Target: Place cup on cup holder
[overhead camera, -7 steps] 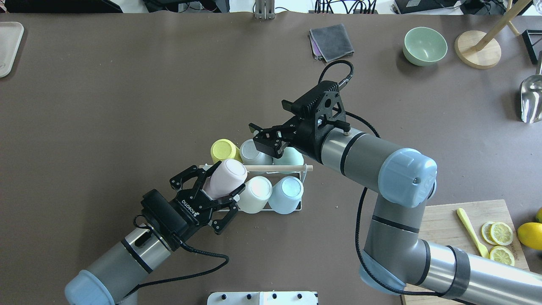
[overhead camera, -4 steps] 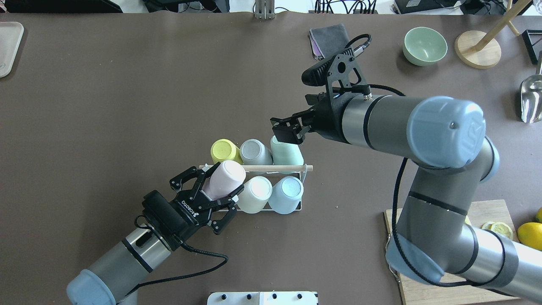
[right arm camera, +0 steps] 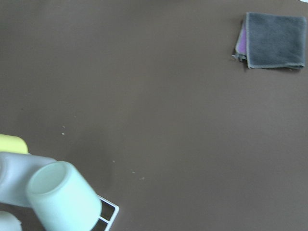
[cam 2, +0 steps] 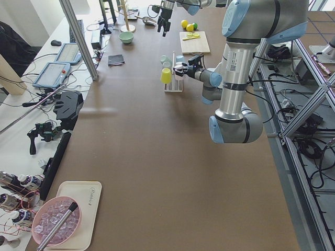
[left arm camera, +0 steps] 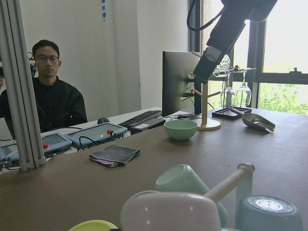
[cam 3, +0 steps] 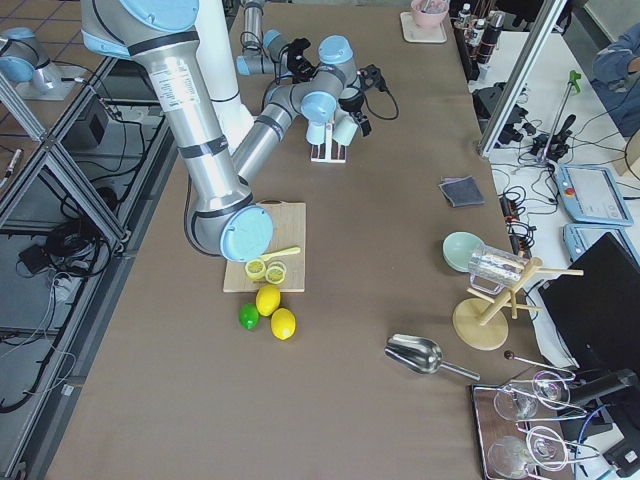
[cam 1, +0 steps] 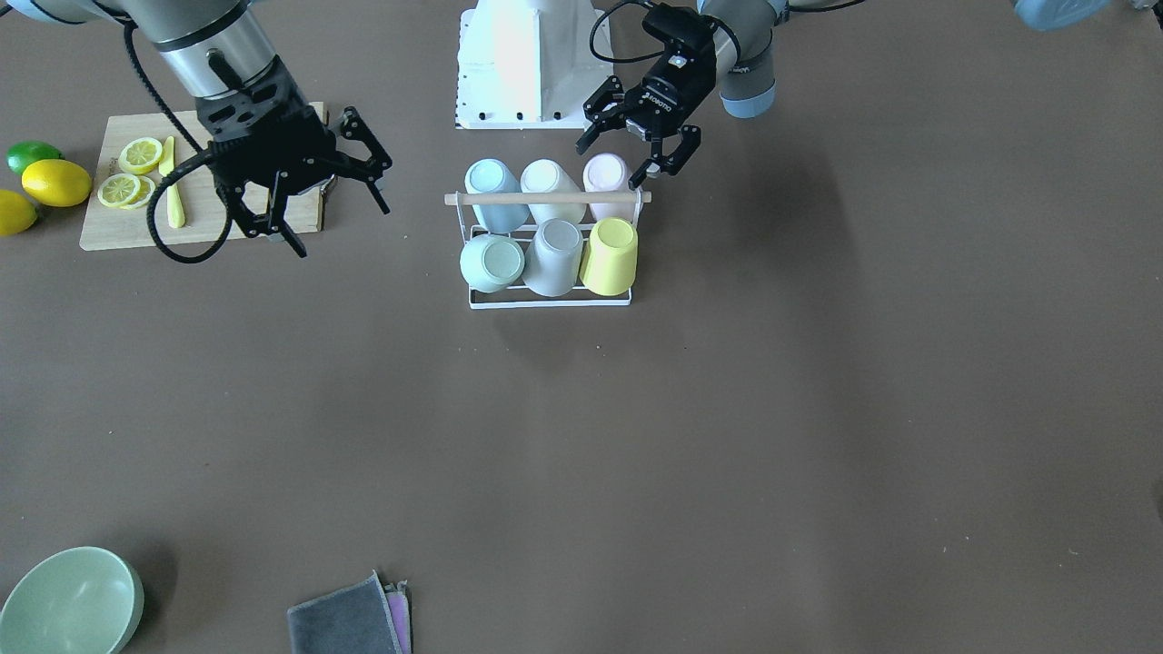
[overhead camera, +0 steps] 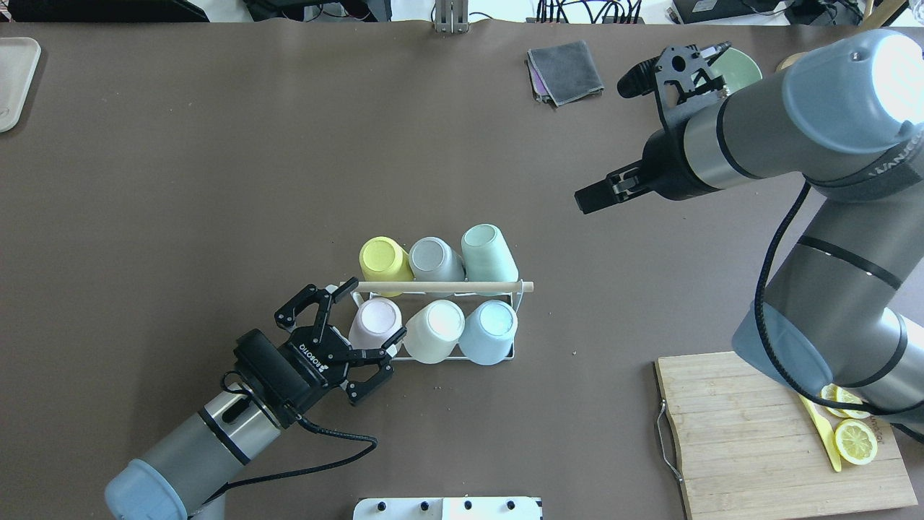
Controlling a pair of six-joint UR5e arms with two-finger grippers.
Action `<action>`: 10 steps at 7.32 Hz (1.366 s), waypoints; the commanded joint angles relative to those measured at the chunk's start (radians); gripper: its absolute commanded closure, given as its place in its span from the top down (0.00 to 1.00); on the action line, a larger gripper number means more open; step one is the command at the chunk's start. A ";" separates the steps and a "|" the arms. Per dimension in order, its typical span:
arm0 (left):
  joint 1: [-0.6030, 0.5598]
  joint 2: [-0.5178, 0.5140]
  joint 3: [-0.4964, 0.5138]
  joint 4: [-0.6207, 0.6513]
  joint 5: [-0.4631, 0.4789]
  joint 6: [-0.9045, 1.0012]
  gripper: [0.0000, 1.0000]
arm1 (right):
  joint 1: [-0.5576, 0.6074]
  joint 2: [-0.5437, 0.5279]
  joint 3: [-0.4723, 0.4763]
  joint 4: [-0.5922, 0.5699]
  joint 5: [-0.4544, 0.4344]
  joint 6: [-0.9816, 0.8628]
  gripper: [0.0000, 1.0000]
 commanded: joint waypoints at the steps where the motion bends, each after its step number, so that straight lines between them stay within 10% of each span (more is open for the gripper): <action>1: 0.000 0.006 0.007 -0.043 0.001 0.016 0.98 | 0.096 -0.071 -0.050 -0.030 0.011 0.002 1.00; 5: -0.095 0.004 -0.043 -0.016 0.000 0.019 0.98 | 0.324 -0.365 -0.052 -0.032 0.094 -0.005 1.00; 8: -0.300 0.004 -0.108 0.107 -0.150 0.005 0.98 | 0.560 -0.500 -0.166 -0.033 0.274 -0.032 1.00; 10: -0.517 0.060 -0.106 0.312 -0.373 -0.140 0.98 | 0.712 -0.527 -0.317 -0.029 0.297 -0.410 1.00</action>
